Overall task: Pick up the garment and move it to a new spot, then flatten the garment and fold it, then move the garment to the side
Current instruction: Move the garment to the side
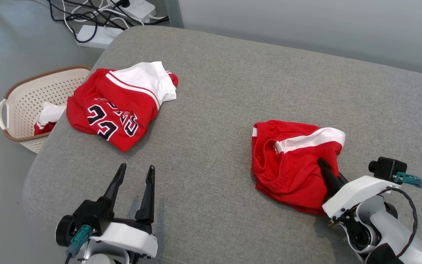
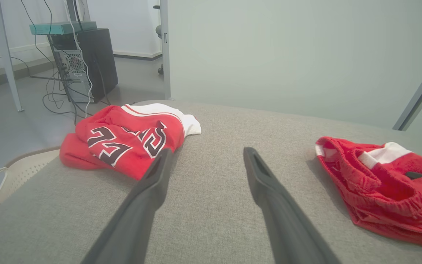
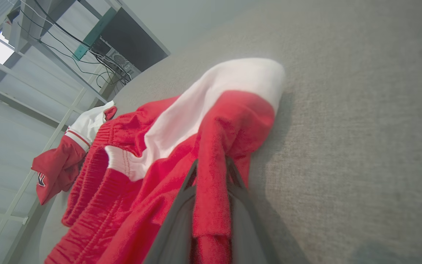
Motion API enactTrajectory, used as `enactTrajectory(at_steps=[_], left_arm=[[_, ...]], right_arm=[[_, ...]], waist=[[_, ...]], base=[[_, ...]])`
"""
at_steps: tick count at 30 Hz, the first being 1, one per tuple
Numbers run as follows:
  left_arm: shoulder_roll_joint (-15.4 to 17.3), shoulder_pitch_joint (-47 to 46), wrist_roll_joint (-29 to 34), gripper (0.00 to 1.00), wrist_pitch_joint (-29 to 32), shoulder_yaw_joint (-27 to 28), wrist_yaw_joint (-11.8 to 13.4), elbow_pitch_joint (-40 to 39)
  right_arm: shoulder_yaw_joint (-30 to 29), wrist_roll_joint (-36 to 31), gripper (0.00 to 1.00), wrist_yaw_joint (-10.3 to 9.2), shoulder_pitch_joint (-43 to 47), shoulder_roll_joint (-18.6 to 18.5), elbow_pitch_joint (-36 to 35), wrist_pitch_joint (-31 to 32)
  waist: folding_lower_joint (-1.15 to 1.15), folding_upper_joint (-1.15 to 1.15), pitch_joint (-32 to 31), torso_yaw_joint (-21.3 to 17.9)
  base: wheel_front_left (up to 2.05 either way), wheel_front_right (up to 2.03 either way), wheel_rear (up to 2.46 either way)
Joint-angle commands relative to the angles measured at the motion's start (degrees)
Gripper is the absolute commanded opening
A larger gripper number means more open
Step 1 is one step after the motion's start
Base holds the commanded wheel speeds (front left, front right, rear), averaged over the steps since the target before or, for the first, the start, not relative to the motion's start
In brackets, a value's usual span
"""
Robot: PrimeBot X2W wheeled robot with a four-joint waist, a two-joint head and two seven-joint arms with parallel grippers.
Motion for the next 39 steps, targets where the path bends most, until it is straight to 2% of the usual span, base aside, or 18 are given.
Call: enactTrajectory(at_steps=[1,6,10,11,12,22,30,34,39], left_arm=[[0.36,-2.50,-0.03,1.00,-0.34,1.84,0.41,-1.66],[0.36,-2.01,0.42,1.00,-0.34,2.29,0.09,-1.52],[0.36,-2.06,0.85,1.00,-0.34,2.22,-0.37,-1.45],[0.36,-2.20,1.01,1.00,-0.34,2.08,-0.73,-1.20],[0.36,-2.20,1.01,1.00,-0.34,2.08,-0.73,-1.20],[0.36,-2.86,2.39,1.00,-0.34,2.56,-2.41,0.05],[0.36,-2.68,2.33,1.00,-0.34,3.60,-2.30,-0.64],[0.36,-3.50,3.27,1.00,-0.34,3.42,-2.37,-1.89],[0.36,-5.18,4.73,1.00,-0.34,3.14,-2.90,-3.84]], right_arm=[[1.20,0.68,0.00,0.31,0.41,0.49,-0.48,-0.48],[1.12,1.37,0.00,0.31,0.52,-0.74,-0.82,-2.02],[1.52,1.45,0.00,0.31,1.00,-1.11,-1.10,-2.57],[1.74,1.62,0.00,0.31,1.61,-1.05,-1.12,-2.88],[1.74,1.62,0.00,0.31,1.61,-1.05,-1.12,-2.88],[2.67,2.90,0.00,0.31,4.60,-0.51,-2.10,-3.75],[4.72,2.65,0.00,0.31,4.68,-1.13,-2.40,-3.75],[6.00,1.69,0.00,0.31,1.77,-1.89,-1.81,-3.65],[5.65,-1.06,0.00,0.31,-4.88,-4.84,1.53,-4.03]], waist=[[0.00,0.00,-0.21,-0.18],[0.00,0.00,-1.66,-2.16],[0.00,0.00,-2.62,-4.71],[0.00,0.00,-3.53,-6.95],[0.00,0.00,-3.53,-6.95],[0.00,0.00,-6.11,-22.72],[0.00,0.00,-4.34,-34.07],[0.00,0.00,-2.02,-36.02],[0.00,0.00,0.70,-34.83]], base=[[0.00,0.00,0.00],[0.00,0.00,0.00],[0.00,0.00,0.00],[0.00,0.00,0.00],[0.00,0.00,0.00],[0.00,0.00,0.00],[0.00,0.00,0.00],[0.00,0.00,0.00],[0.00,0.00,0.00]])
